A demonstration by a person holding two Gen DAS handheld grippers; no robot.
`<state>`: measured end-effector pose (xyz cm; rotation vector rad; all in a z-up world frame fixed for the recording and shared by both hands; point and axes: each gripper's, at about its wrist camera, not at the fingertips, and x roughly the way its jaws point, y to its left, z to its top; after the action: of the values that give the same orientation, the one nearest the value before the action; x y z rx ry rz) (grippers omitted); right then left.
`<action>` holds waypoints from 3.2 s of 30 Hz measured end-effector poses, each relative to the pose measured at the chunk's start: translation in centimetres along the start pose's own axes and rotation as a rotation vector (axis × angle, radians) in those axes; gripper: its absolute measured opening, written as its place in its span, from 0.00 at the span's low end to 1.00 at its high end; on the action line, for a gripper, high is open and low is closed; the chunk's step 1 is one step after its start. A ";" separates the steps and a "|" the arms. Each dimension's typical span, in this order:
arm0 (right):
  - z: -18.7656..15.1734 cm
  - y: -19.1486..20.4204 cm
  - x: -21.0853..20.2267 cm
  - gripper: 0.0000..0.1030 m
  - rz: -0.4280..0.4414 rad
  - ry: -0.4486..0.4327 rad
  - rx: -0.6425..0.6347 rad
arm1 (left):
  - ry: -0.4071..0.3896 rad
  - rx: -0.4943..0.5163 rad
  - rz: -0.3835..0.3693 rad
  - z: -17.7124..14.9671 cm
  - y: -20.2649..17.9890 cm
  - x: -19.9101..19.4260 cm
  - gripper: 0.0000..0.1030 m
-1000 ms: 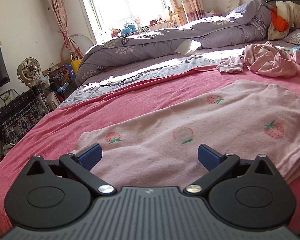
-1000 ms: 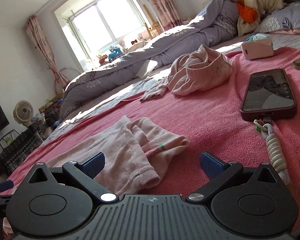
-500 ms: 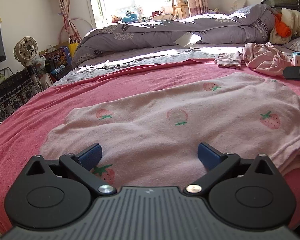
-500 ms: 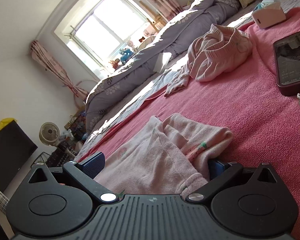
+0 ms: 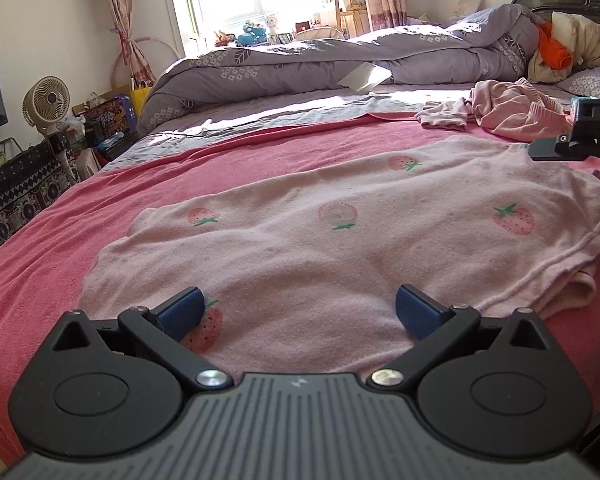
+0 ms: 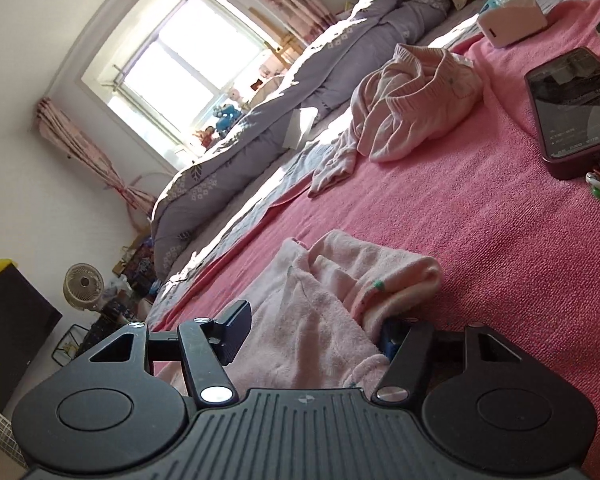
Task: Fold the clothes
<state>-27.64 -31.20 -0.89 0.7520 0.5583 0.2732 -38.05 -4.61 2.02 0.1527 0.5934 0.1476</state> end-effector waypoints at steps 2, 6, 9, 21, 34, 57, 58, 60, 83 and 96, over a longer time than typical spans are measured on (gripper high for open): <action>0.0 0.0 0.0 0.44 -0.011 0.006 0.003 | -0.001 0.012 -0.005 -0.2 0.0 -0.2 1.00; 0.4 -0.5 0.1 0.40 -0.002 0.022 0.022 | -0.042 0.103 -0.044 0.3 0.4 -0.9 1.00; 0.2 -0.4 0.2 0.47 0.011 0.019 0.007 | -0.087 0.166 -0.041 1.3 0.7 -0.7 1.00; -1.4 1.3 0.8 0.56 -0.027 -0.048 -0.128 | -0.149 0.063 -0.037 -1.2 0.9 0.6 0.99; -0.5 4.7 0.0 0.22 0.025 -0.051 -0.200 | -0.137 0.071 0.013 -2.4 4.9 -3.8 1.00; -23.8 20.8 0.4 0.45 0.080 -0.145 -1.359 | -0.008 -0.357 0.086 -7.2 18.2 -5.1 1.00; -24.0 21.1 0.5 0.41 0.089 -0.138 -1.362 | -0.010 -0.361 0.087 -7.2 18.4 -5.3 1.00; -23.6 21.7 0.5 0.22 0.097 -0.150 -1.351 | -0.019 -0.369 0.103 -7.2 18.9 -5.8 1.00; -25.6 21.9 -3.7 0.74 0.103 -0.263 -1.422 | -0.001 -0.476 0.182 -8.5 23.0 -6.2 1.00; -23.7 20.6 -0.6 0.70 -0.013 -0.192 -1.315 | 0.031 -0.448 0.161 -8.2 21.8 -5.4 1.00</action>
<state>-42.38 -3.52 -0.16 -0.4991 0.1115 0.4681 -49.16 16.60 2.22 -0.2367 0.5657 0.4349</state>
